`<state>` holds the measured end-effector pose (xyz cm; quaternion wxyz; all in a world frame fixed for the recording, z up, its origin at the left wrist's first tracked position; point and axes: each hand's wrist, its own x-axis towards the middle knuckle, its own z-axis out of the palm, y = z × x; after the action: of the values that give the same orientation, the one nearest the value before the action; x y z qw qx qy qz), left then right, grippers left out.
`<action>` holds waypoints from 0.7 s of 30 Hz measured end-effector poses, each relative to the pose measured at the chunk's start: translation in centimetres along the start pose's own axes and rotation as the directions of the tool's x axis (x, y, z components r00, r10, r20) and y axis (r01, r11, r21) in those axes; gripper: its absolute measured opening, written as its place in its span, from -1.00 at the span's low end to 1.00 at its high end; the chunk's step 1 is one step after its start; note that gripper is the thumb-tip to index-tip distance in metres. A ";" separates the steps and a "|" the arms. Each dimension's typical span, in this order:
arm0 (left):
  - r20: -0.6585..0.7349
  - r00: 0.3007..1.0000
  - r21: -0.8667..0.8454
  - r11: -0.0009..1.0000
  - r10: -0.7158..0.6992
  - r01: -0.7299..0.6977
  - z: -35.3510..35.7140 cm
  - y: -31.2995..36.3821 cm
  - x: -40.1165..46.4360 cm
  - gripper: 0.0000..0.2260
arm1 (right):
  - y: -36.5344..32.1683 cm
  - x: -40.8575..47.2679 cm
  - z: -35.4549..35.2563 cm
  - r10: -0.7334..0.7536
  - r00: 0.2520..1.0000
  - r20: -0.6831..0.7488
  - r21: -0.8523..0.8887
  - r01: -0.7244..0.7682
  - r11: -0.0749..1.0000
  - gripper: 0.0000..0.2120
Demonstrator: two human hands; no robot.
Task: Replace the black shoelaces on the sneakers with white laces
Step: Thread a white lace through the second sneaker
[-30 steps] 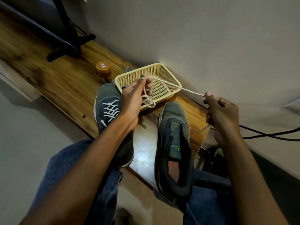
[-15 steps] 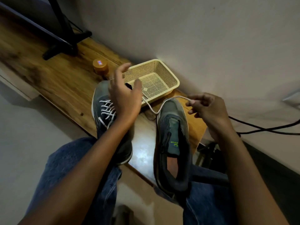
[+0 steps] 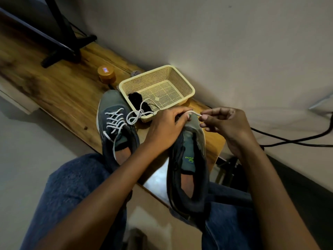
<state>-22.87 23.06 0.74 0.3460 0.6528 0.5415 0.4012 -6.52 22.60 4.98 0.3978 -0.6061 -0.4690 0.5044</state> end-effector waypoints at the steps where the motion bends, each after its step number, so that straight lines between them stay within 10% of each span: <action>1: 0.020 1.000 0.007 1.000 0.014 -0.014 0.2 0.2 -0.2 -0.77 | 0.1 0.0 0.1 0.000 1.000 0.010 -0.029 0.001 1.000 -0.91; 8: -0.035 0.999 0.065 0.998 -0.008 0.010 1.1 0.2 -0.6 -0.91 | 0.6 -0.1 -0.4 0.051 0.999 -0.004 -0.207 -0.051 0.977 -0.88; 14: -0.010 0.996 0.373 0.924 -0.088 0.085 2.1 -0.8 -0.9 -0.94 | 2.0 -0.6 0.8 0.225 0.974 0.028 -0.699 -0.142 0.700 -0.59; 21: -0.053 0.992 0.505 0.855 -0.111 0.122 3.4 -1.0 -1.4 -0.90 | 2.4 -1.1 0.2 0.260 0.966 -0.007 -0.491 -0.229 0.840 -0.91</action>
<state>-20.41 21.77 -1.87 0.1801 0.6823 0.6701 0.2303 -6.36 21.01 2.95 0.1501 -0.7261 -0.5116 0.4343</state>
